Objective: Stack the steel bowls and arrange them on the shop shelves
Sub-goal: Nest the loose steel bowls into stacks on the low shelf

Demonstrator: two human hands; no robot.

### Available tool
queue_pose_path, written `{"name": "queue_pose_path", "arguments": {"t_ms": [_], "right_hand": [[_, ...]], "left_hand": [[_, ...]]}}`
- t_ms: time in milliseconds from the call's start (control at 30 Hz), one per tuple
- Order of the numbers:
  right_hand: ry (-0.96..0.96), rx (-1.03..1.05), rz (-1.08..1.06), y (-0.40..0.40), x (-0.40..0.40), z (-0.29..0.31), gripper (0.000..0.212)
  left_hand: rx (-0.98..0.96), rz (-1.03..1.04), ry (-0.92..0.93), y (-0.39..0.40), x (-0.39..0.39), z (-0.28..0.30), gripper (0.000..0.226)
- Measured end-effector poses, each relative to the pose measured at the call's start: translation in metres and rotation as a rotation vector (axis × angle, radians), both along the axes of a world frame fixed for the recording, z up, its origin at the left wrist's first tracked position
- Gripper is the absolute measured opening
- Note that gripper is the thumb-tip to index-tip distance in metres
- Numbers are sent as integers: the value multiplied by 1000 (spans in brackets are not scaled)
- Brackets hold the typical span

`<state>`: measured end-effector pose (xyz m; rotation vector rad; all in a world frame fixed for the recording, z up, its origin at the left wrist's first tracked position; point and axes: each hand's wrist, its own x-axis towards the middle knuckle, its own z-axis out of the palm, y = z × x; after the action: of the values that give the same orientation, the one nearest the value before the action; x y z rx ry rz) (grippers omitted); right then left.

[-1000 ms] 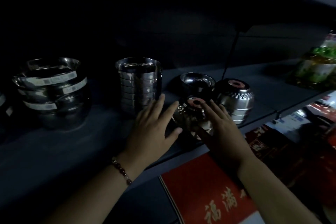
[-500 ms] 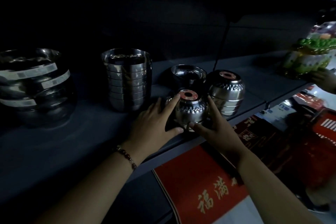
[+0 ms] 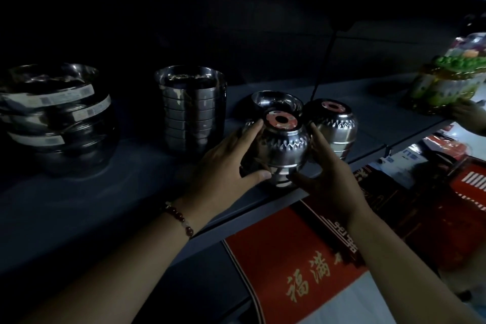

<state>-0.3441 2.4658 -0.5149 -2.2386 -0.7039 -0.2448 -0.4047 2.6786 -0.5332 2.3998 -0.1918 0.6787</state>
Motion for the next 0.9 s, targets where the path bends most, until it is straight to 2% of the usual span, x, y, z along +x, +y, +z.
{"name": "queue_pose_path", "arguments": {"t_ms": [167,333,400,533,633,733,900], "right_hand": [[-34,135,-21,1,-15,10,98],[54,449,21,5,-31,19,69],[44,479,-39,7,-36,25,52],[78,504,-149,12,-49,42,18],[153,481,-170,17,-56,46,29],[269,473,-159,26,-55,43,39],[434,504,-83,35,-56,41,37]], "left_hand": [[-127,-18,-81,1,-21,16,91],[-114,-81,-171,8,-43,31,85],[-28,-134,-151,12,-51,34,88],[286,-146,-192,23,-60,37,99],[381,-123,-231,28,-65,37,99],[219,-115,-244,30,-72,37,90],[-140,-86,-136,34,-85,36,72]]}}
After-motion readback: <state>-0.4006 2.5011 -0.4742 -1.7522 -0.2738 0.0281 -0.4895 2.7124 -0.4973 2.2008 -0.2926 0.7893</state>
